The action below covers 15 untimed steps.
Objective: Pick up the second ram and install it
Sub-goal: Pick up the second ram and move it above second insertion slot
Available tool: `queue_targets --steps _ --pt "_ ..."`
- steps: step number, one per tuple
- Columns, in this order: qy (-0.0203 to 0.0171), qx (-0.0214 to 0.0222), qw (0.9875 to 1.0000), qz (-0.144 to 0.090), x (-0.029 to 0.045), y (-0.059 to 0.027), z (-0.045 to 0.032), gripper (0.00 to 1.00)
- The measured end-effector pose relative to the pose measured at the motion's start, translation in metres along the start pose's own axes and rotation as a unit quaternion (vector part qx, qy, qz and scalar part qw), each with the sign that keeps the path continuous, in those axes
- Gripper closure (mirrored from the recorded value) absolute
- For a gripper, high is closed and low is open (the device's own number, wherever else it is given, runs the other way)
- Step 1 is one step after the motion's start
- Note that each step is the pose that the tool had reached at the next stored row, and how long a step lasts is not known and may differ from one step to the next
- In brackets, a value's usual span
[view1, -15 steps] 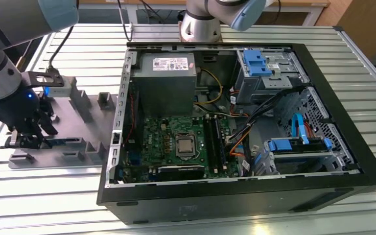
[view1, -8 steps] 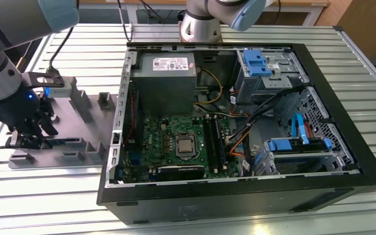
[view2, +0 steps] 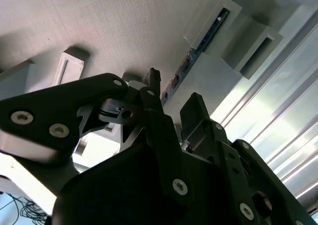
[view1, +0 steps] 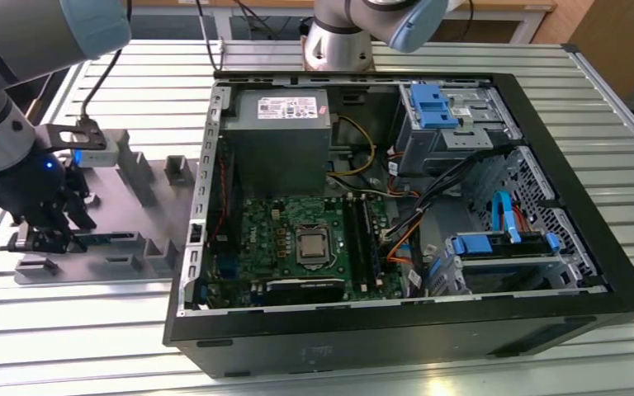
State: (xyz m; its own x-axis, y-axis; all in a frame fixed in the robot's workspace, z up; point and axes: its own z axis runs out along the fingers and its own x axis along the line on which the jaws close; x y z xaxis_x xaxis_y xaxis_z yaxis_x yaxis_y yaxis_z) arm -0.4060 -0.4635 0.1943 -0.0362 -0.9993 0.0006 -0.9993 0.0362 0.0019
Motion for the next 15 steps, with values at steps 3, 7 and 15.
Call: queue_targets --steps 3,7,15 --pt "0.0002 -0.0002 1.0 0.0 0.0 0.0001 0.0004 0.56" --pt "0.0 0.0 1.0 0.0 -0.0001 0.0002 0.0008 0.64" --pt "0.0 0.0 1.0 0.0 -0.0001 0.0026 0.0045 0.64"
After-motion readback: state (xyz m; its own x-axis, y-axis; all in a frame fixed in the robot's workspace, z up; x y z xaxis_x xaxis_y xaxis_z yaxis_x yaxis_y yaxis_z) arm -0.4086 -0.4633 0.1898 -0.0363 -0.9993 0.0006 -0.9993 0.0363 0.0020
